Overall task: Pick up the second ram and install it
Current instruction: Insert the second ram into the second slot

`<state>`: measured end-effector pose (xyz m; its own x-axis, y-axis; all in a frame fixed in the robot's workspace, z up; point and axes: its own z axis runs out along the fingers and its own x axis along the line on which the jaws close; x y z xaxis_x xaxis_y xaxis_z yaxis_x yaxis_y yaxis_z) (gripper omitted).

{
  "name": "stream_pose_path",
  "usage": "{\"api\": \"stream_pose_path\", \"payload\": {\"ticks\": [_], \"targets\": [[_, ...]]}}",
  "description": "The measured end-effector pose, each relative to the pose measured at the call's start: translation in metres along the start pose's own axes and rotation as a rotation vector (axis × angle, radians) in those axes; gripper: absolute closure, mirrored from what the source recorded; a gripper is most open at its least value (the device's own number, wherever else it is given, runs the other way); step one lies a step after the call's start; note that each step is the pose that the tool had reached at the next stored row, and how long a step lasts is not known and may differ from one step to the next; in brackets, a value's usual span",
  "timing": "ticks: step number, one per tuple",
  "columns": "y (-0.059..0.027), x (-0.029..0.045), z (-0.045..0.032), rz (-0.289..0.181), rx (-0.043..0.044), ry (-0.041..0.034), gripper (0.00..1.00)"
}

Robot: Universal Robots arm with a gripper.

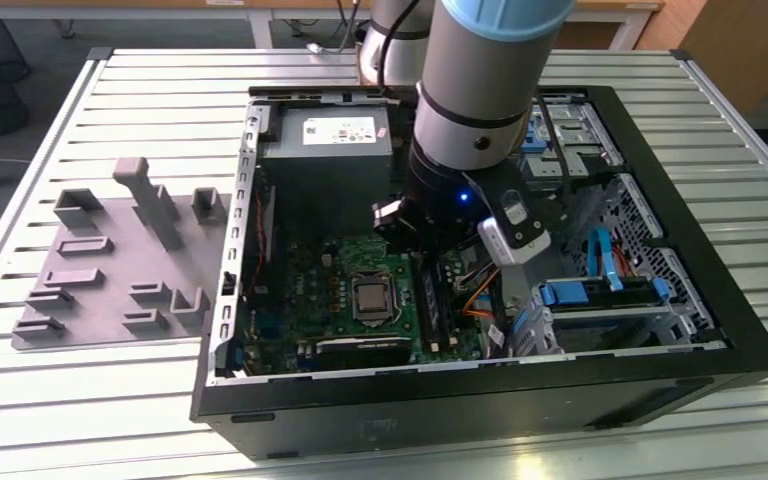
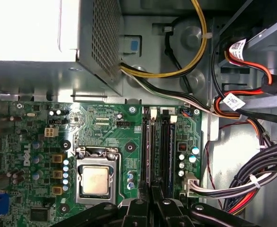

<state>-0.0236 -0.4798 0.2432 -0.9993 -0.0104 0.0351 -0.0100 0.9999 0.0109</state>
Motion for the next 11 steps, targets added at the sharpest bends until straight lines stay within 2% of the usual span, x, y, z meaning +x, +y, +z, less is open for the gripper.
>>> {"api": "stream_pose_path", "payload": {"ticks": [11], "targets": [[0.0, -0.0016, 0.0001, 0.0, -0.0003, 0.0018, 0.86]]}}
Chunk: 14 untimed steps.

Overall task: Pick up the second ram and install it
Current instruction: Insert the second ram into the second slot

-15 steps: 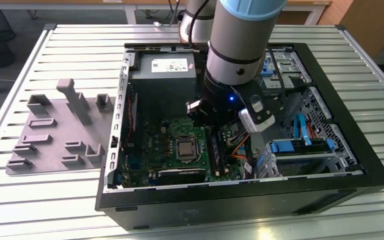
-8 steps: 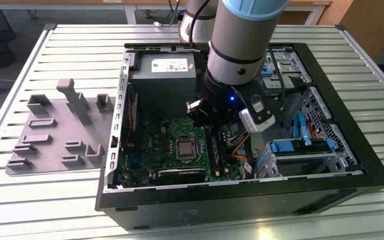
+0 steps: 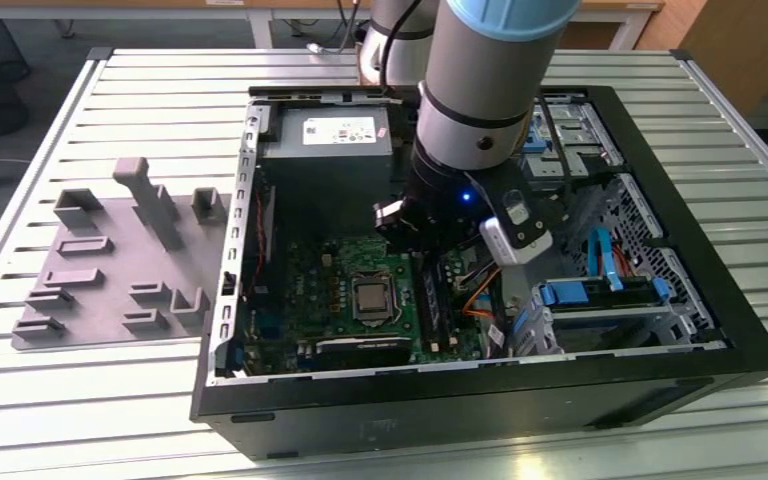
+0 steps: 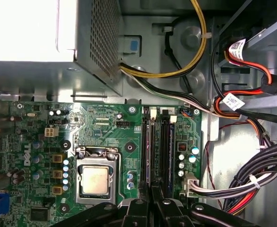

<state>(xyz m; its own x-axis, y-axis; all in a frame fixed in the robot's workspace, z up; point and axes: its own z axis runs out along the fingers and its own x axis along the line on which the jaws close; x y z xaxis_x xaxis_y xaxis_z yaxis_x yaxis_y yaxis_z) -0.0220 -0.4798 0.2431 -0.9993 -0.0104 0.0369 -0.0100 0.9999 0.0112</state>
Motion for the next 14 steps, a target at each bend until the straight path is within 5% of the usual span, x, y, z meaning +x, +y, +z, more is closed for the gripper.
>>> {"api": "stream_pose_path", "payload": {"ticks": [4, 14], "targets": [[0.0, -0.0001, 0.0002, 0.0, -0.0012, 0.0, 0.86], [-0.0008, -0.0007, 0.0153, 0.0, -0.0027, 0.0001, 0.86]]}}
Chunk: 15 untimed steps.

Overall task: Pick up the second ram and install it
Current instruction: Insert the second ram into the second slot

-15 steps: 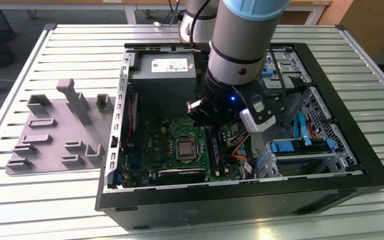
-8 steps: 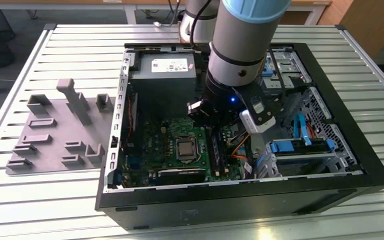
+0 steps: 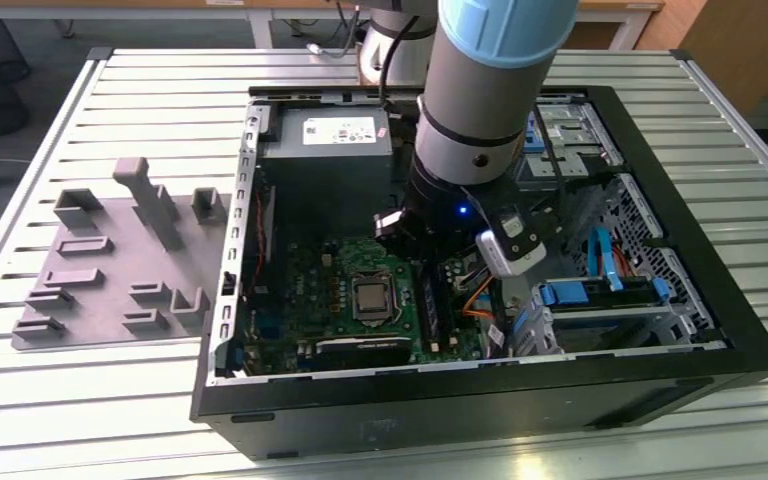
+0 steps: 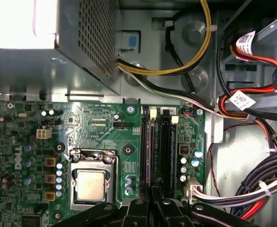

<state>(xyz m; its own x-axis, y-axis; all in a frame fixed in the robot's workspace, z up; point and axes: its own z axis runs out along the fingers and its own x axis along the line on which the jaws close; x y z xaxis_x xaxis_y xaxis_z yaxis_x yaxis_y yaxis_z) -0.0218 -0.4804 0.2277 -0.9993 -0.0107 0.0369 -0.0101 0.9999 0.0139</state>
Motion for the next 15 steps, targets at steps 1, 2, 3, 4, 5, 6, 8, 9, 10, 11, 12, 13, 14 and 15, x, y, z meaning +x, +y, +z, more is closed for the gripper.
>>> {"api": "stream_pose_path", "payload": {"ticks": [1, 2, 3, 4, 5, 6, 8, 9, 10, 11, 12, 13, 14, 15], "targets": [[-0.0002, 0.0, 0.0, 0.0, 0.0, 0.0003, 0.86], [-0.0003, -0.0002, 0.0, -0.001, -0.0001, 0.0005, 0.86], [-0.0004, -0.0002, 0.0001, -0.001, -0.0001, 0.0007, 0.86], [-0.0004, -0.0004, 0.0001, -0.001, -0.0001, 0.0007, 0.86], [-0.0004, -0.0005, 0.0001, -0.002, -0.0004, 0.0007, 0.86], [-0.0005, -0.0005, 0.0002, -0.005, -0.0013, 0.0008, 0.86], [-0.0005, -0.0005, 0.0004, -0.017, -0.0024, 0.0009, 0.86], [-0.0005, -0.0006, 0.0005, -0.02, -0.0023, 0.001, 0.86], [-0.0005, -0.0007, 0.0007, -0.022, -0.0023, 0.001, 0.86], [-0.0006, -0.0007, 0.0008, -0.022, -0.0025, 0.001, 0.86], [-0.0006, -0.0007, 0.001, -0.022, -0.0026, 0.001, 0.86], [-0.0007, -0.0007, 0.0011, -0.022, -0.0027, 0.001, 0.86], [-0.0008, -0.0007, 0.0012, -0.021, -0.0028, 0.001, 0.86], [-0.0009, -0.0007, 0.0013, -0.02, -0.0028, 0.001, 0.86]]}}
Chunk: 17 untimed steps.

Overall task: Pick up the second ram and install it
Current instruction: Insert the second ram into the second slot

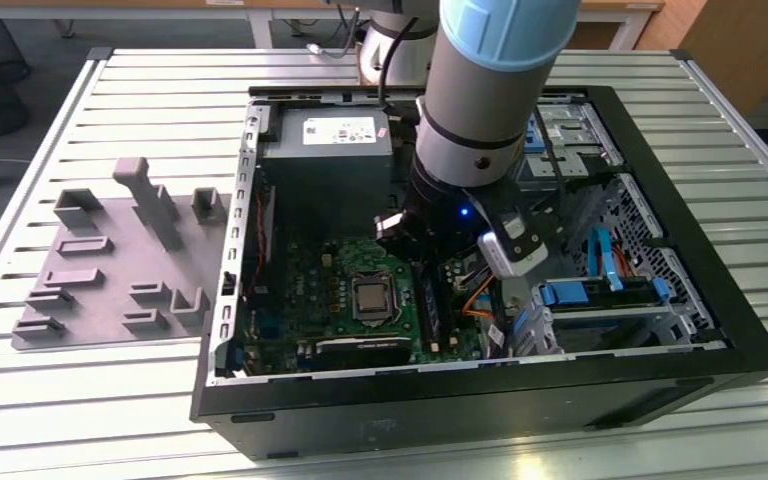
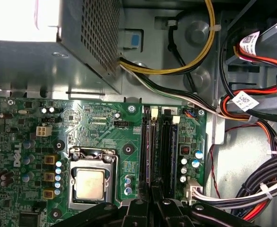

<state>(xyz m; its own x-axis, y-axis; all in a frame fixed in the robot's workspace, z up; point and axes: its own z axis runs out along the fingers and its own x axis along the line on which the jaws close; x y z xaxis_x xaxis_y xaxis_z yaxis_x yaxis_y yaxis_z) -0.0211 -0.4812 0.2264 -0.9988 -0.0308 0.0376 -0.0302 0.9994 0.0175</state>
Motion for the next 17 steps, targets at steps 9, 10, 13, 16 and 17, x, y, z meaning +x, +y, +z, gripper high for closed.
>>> {"api": "stream_pose_path", "payload": {"ticks": [9, 10, 13, 16, 17], "targets": [[-0.0008, -0.0006, 0.0012, 0.005, -0.0013, -0.0001, 0.86], [-0.0008, -0.0007, 0.0016, 0.006, -0.0013, -0.0001, 0.86], [-0.0009, -0.0008, 0.003, 0.009, -0.0017, -0.0002, 0.86], [-0.001, -0.0009, 0.0044, 0.011, -0.0028, -0.0002, 0.86], [-0.001, -0.0009, 0.005, 0.011, -0.0032, -0.0003, 0.86]]}}
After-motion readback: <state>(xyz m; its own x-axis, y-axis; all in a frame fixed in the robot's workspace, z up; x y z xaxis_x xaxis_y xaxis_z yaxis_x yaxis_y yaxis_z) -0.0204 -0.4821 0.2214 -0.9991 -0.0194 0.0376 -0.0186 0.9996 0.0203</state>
